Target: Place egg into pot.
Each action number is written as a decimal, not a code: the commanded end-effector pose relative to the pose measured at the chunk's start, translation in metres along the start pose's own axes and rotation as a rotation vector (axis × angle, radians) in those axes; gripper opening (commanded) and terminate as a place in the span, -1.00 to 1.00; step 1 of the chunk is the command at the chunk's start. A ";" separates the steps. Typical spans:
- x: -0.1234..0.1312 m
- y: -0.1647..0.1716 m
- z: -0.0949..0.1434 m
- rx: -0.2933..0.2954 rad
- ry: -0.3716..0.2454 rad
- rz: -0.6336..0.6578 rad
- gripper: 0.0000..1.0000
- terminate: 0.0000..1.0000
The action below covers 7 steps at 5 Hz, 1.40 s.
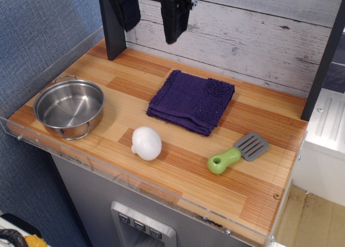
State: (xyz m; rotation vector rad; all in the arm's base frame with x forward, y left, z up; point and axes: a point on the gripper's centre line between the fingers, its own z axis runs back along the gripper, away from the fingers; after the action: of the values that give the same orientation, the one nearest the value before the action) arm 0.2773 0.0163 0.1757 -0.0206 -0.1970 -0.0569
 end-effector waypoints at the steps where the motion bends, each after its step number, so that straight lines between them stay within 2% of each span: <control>1: -0.011 0.002 -0.020 -0.051 -0.027 -0.054 1.00 -1.00; 3: -0.045 0.003 -0.057 -0.045 0.044 -0.060 1.00 -1.00; 4: -0.052 0.001 -0.071 -0.028 0.086 -0.059 1.00 -1.00; 7: -0.032 -0.004 -0.102 0.049 0.086 0.002 1.00 -1.00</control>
State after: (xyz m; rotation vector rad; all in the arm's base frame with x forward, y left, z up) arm 0.2596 0.0121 0.0579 0.0274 -0.0710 -0.0417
